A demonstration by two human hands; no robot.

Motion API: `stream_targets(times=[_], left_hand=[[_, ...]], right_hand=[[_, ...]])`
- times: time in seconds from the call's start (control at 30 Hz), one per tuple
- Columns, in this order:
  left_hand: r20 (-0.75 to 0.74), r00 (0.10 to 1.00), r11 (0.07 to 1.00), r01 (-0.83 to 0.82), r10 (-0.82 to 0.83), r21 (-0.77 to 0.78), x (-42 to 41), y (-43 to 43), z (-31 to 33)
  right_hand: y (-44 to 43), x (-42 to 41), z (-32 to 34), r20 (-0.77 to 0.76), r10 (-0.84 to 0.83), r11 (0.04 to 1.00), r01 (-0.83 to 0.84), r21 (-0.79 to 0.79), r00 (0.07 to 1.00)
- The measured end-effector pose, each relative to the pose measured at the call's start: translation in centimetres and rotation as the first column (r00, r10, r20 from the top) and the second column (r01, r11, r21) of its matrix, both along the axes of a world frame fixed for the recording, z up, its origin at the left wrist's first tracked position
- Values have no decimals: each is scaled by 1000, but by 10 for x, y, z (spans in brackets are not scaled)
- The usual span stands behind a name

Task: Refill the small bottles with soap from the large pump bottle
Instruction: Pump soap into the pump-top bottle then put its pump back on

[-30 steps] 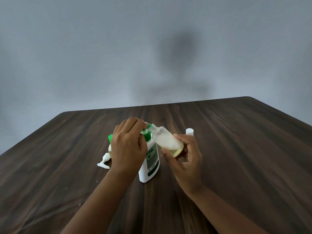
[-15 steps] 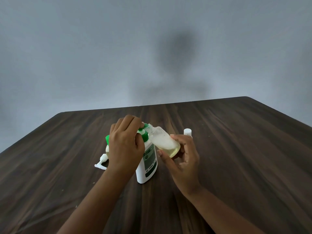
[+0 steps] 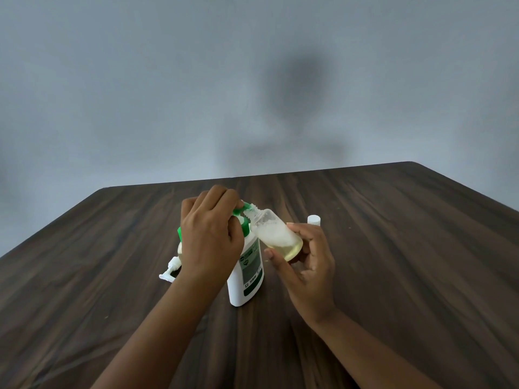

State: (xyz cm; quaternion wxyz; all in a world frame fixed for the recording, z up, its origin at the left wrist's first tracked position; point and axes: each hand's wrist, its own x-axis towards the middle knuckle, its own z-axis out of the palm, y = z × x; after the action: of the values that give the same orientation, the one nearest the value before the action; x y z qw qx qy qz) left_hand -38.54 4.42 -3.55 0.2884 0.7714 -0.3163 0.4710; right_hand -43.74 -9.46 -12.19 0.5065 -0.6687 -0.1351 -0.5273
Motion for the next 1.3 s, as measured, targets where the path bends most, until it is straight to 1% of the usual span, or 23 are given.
stream_targets(times=[0.1,0.27,0.47,0.7,0.83,1.03,1.2,1.3], left_hand=[[-24,1000,1000,3,-3,-7,-1,2,-8],[-32,999,1000,21,-21,-5,-5,4,-9],[-11,999,998,32,-31,63,-4,4,8],[-20,999,999,33,-32,15,0,1,-3],[-10,1000,999,20,-20,38,-2,2,-4],[-11,999,997,37,-37,62,2,5,12],[-31,997,997,68,-69,-21,2,0,3],[-25,998,998,50,-51,-31,1,1,-5]], right_hand=[[0,0,-1,-8,-17,1000,17,-11,1000],[1,-1,-2,-23,6,1000,-6,5,1000],[1,-2,0,-4,20,1000,-20,8,1000],[1,-1,-3,-25,21,1000,-21,-1,999],[2,-1,-3,-34,17,1000,-17,10,999],[1,-1,-1,-20,37,999,-37,17,999],[2,0,-1,-15,7,1000,-7,3,1000],[2,0,-2,-27,-2,1000,2,1,1000]])
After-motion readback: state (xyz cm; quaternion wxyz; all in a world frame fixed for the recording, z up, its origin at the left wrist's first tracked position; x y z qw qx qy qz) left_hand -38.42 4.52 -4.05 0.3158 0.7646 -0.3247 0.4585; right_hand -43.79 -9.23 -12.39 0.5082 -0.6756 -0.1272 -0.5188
